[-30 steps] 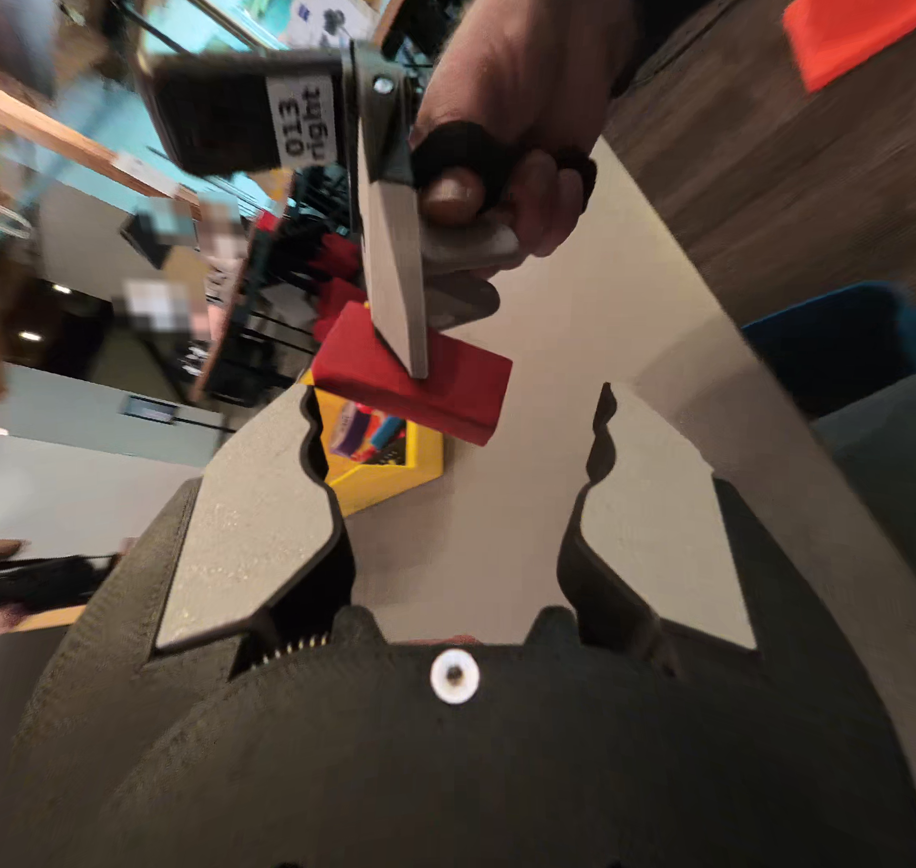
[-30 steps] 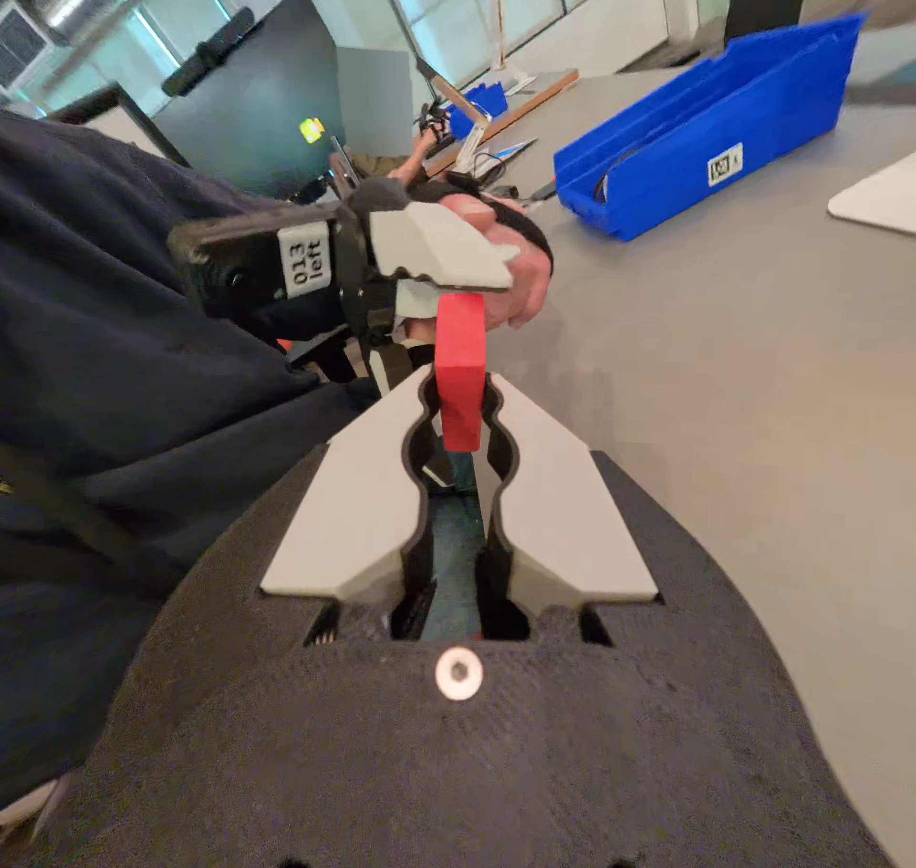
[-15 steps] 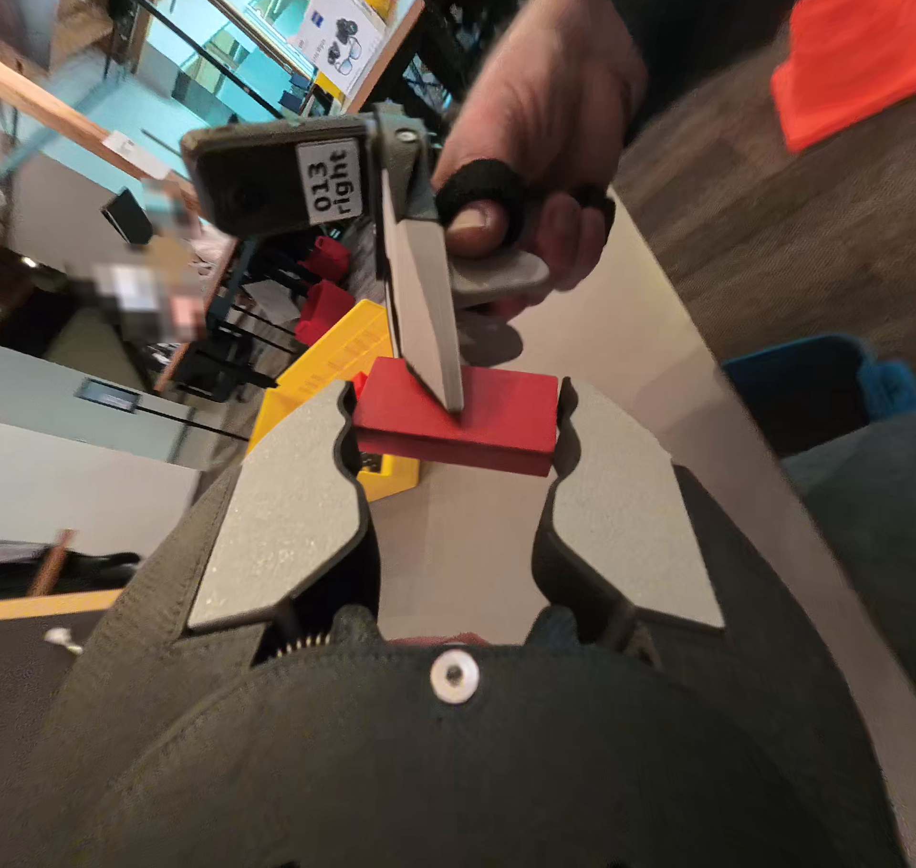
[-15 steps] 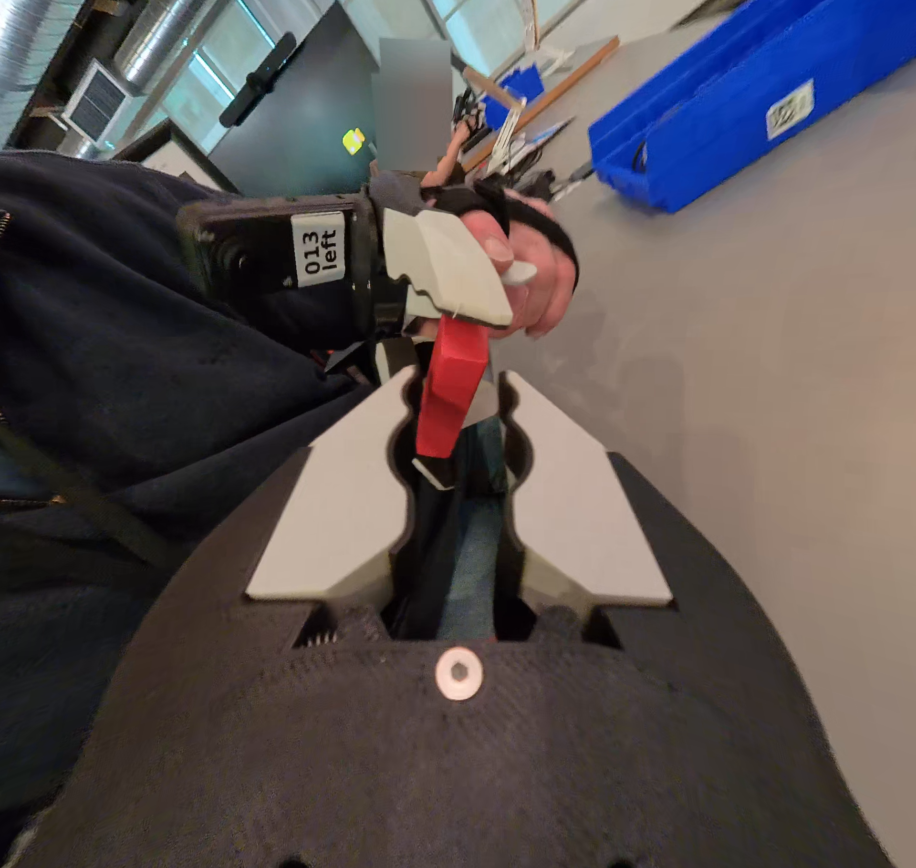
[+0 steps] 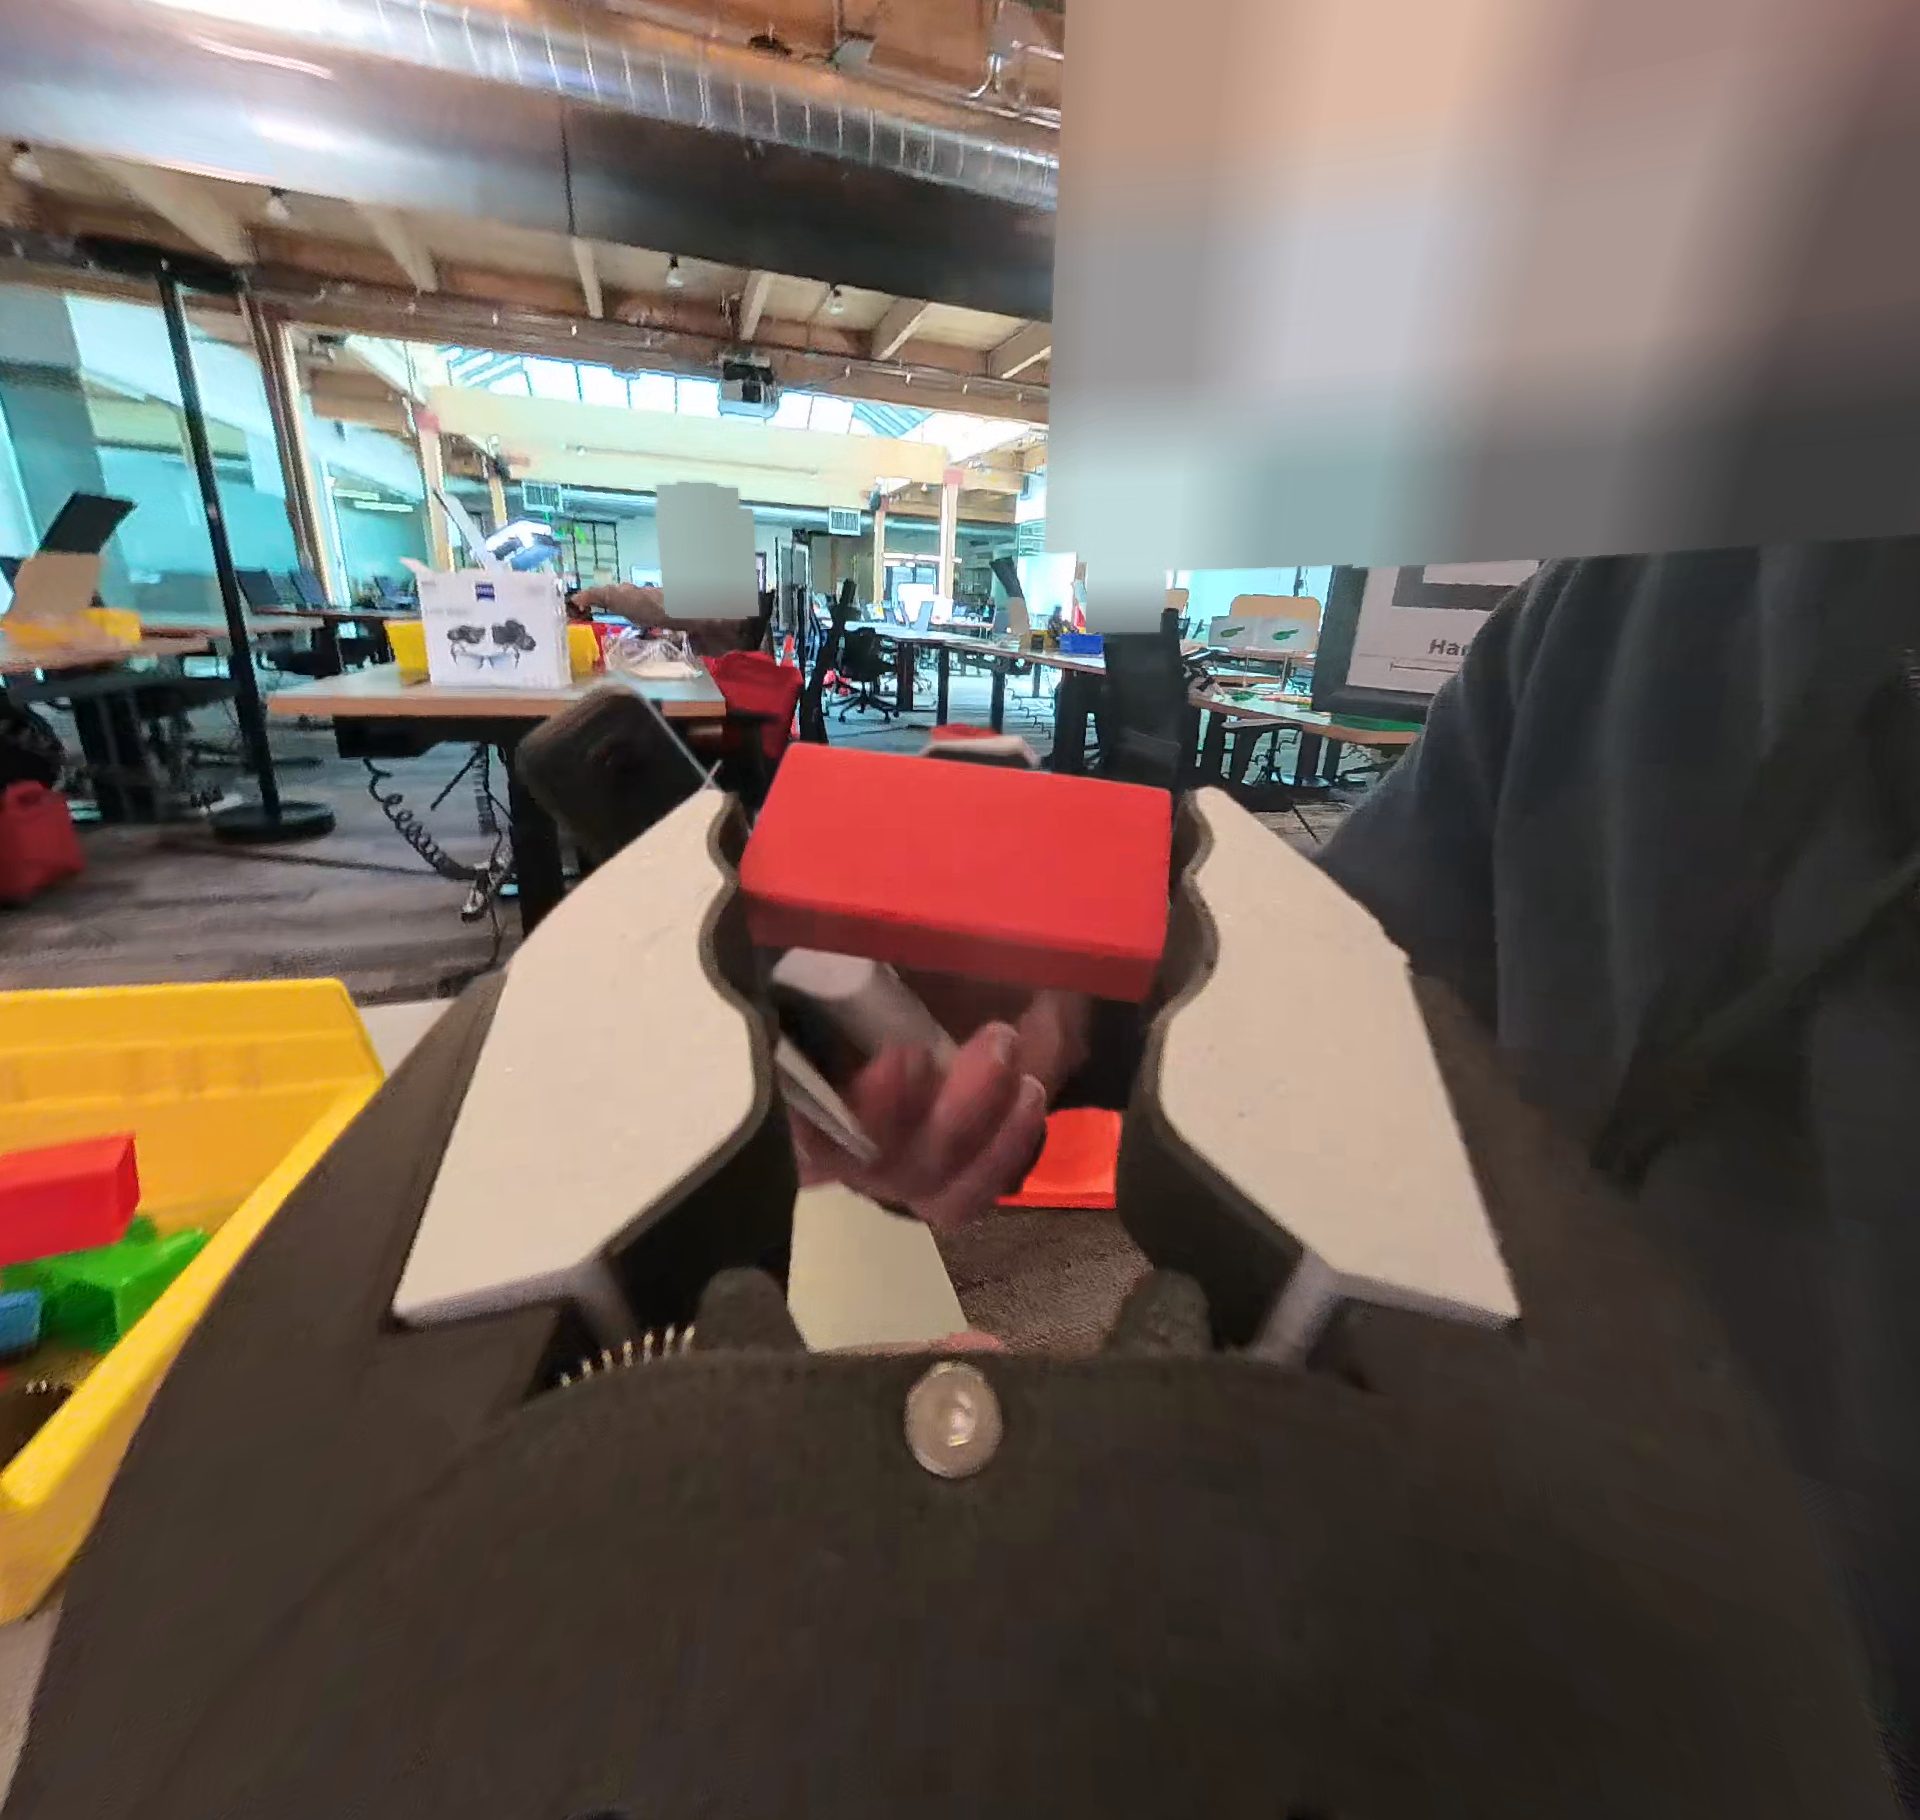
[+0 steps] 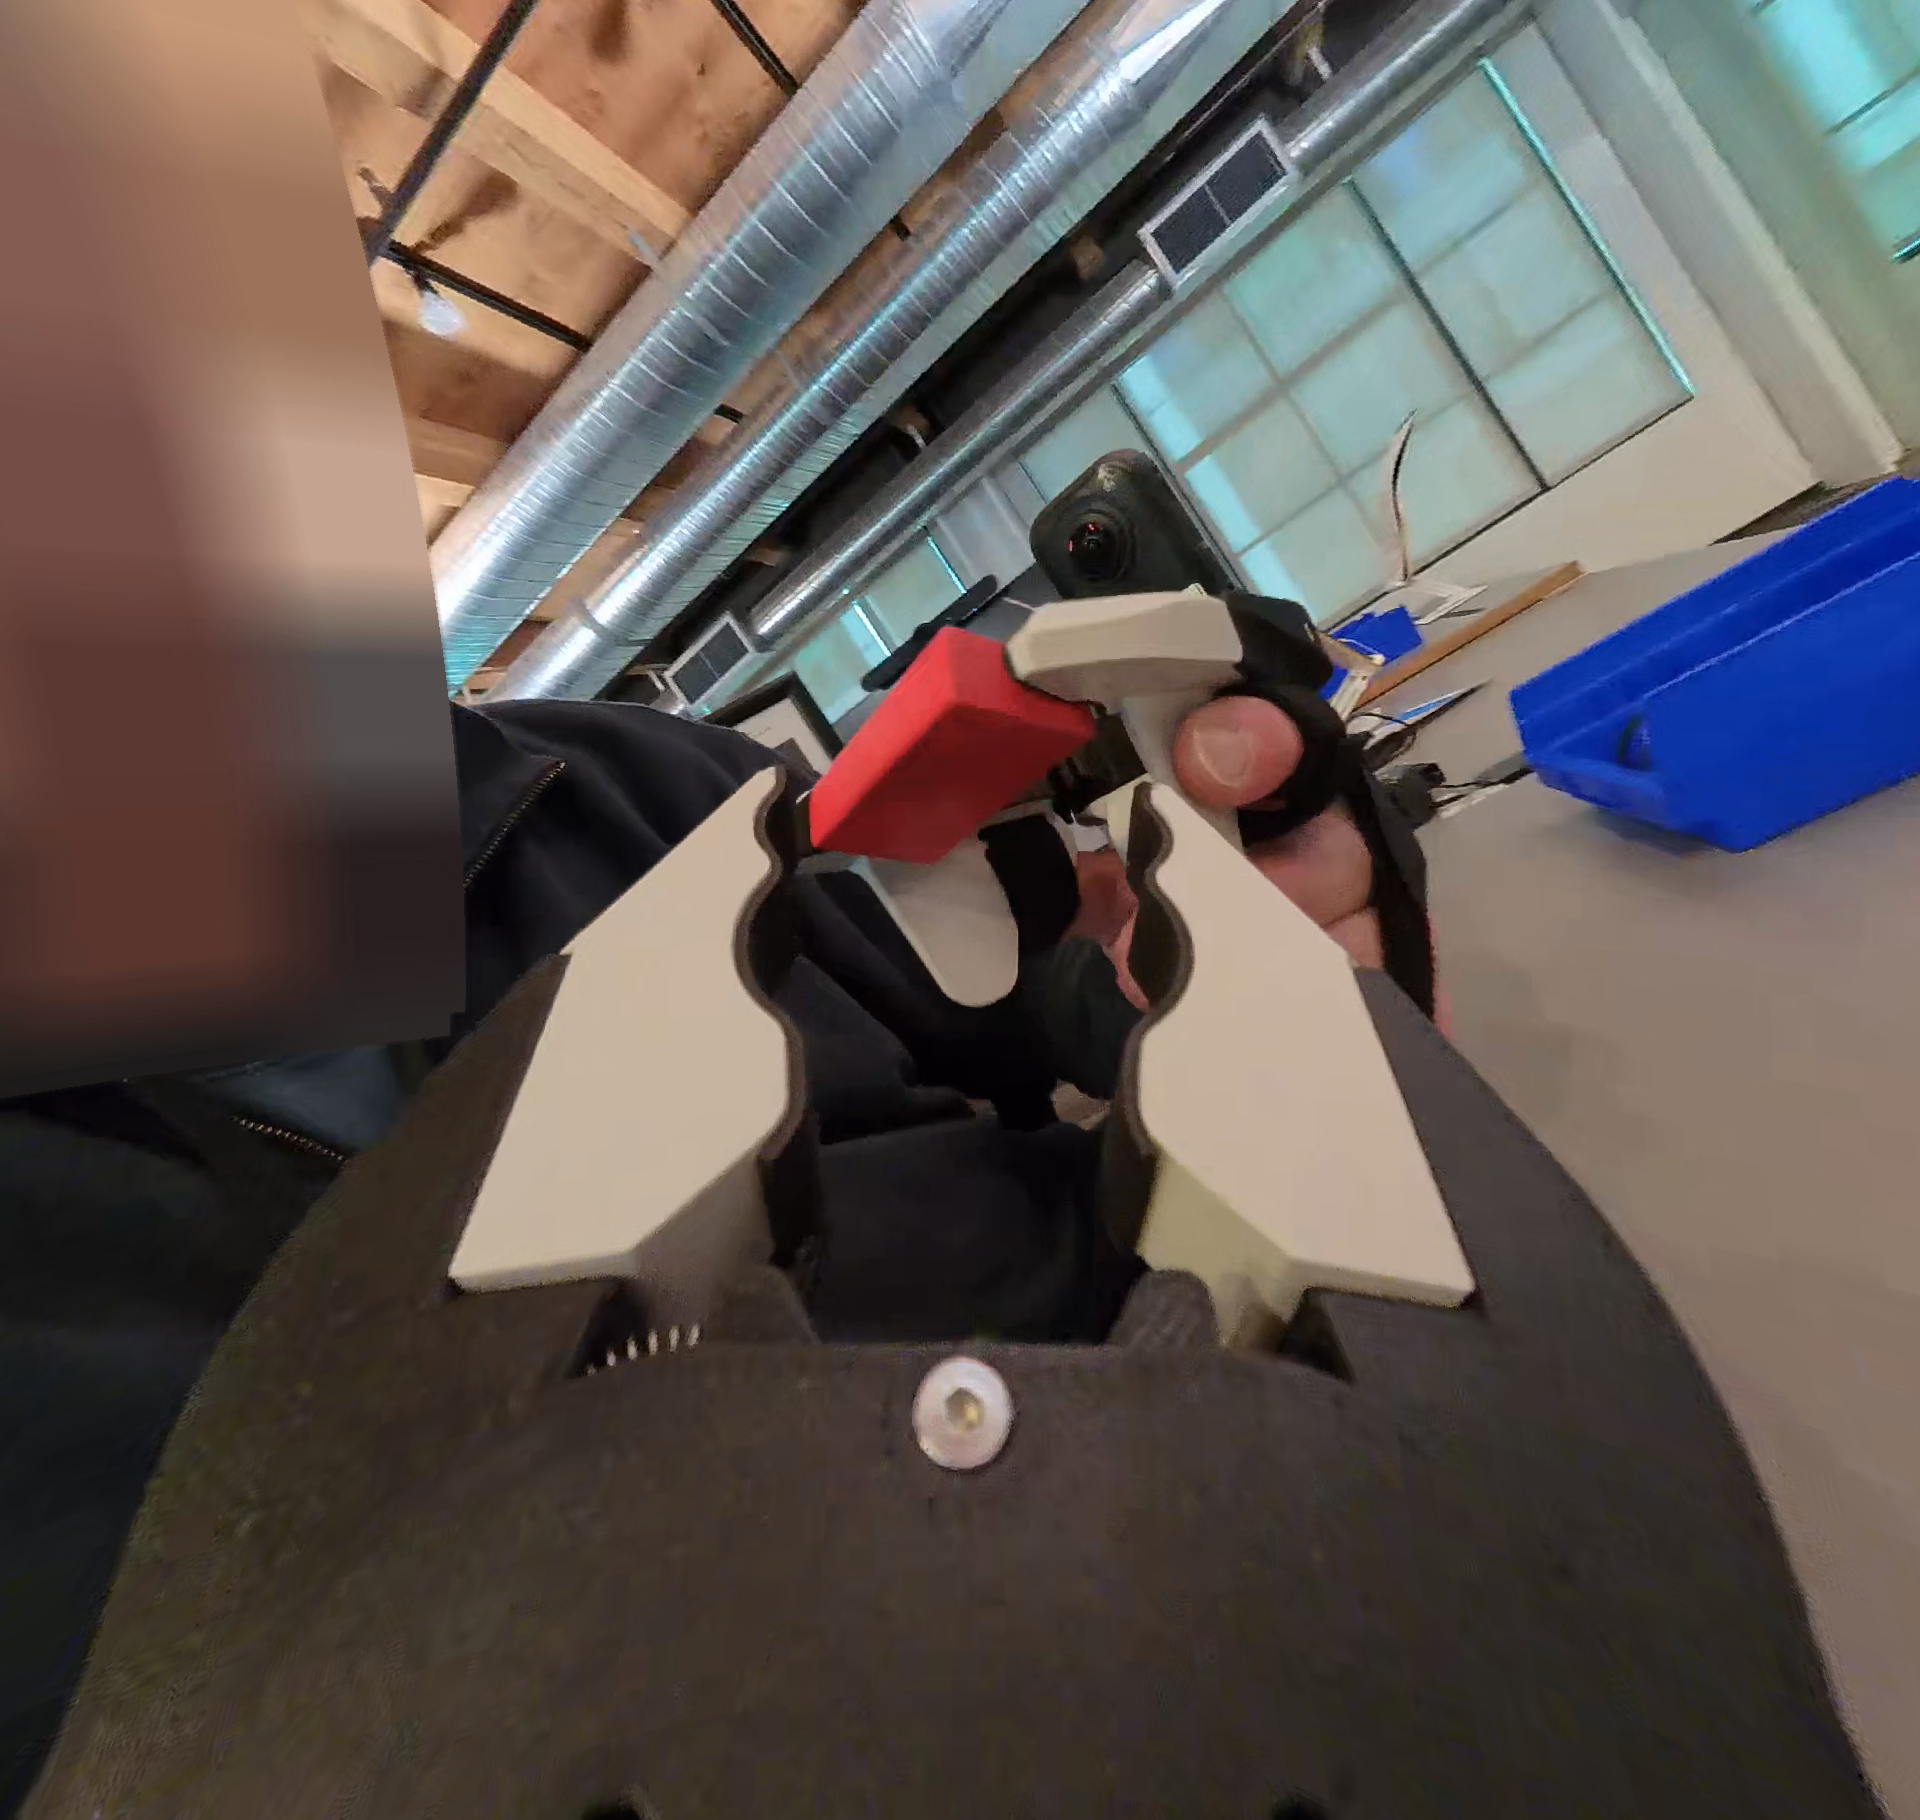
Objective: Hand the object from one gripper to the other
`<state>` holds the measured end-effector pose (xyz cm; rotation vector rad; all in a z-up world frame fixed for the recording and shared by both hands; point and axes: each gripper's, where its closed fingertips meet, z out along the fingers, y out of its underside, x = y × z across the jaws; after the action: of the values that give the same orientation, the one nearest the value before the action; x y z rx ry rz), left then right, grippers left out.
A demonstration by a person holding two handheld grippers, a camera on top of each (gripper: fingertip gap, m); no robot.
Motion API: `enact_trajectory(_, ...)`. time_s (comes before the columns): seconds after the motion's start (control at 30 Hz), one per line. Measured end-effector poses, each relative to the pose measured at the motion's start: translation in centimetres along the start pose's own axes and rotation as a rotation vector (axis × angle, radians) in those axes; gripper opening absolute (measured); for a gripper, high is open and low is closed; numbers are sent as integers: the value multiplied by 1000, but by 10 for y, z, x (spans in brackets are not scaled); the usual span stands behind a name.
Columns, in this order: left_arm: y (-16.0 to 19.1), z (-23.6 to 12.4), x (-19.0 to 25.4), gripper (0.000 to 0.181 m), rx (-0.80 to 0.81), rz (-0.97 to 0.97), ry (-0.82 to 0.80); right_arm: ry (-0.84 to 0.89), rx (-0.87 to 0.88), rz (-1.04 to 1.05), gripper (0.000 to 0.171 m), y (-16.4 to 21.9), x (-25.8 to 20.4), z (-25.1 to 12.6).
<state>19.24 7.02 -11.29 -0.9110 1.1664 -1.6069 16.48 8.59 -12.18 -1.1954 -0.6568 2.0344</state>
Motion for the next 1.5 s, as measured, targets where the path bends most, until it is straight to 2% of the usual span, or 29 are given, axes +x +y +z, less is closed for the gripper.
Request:
enact_trajectory(0.33, 12, 9, -4, 77, -61, 206, -40, -94, 72, 35, 42, -1, -6, 15)
enact_trajectory(0.43, 19, 9, -6, 76, -123, 281, -56, -42, 52, 3, 40, 1, -3, 13)
enact_trajectory(0.6, 39, -1, -24, 79, -310, 429, -160, 258, -145, -120, 36, 8, 21, 1)
enact_trajectory(0.7, 47, -9, -38, 91, -440, 549, -261, 462, -269, -224, 36, 7, 36, -13)
enact_trajectory(0.8, 50, -17, -53, 97, -545, 619, -377, 706, -399, -439, 36, -2, 51, -34)
enact_trajectory(0.87, 52, -18, -54, 93, -541, 528, -392, 819, -442, -585, 36, -11, 55, -42)
enact_trajectory(1.0, 42, -19, -52, 94, -332, 54, -332, 975, -564, -966, 35, -21, 56, -50)
enact_trajectory(1.1, 40, -22, -53, 109, -206, -253, -250, 1015, -663, -1195, 35, -20, 53, -45)
enact_trajectory(1.2, 44, -19, -45, 116, -139, -455, -150, 1006, -783, -1360, 35, -11, 55, -39)
enact_trajectory(1.3, 47, -14, -40, 116, -71, -597, -66, 1039, -932, -1428, 35, -5, 63, -43)
enact_trajectory(1.5, 56, -6, -37, 114, -36, -688, 36, 889, -1163, -1555, 35, 22, 61, -32)
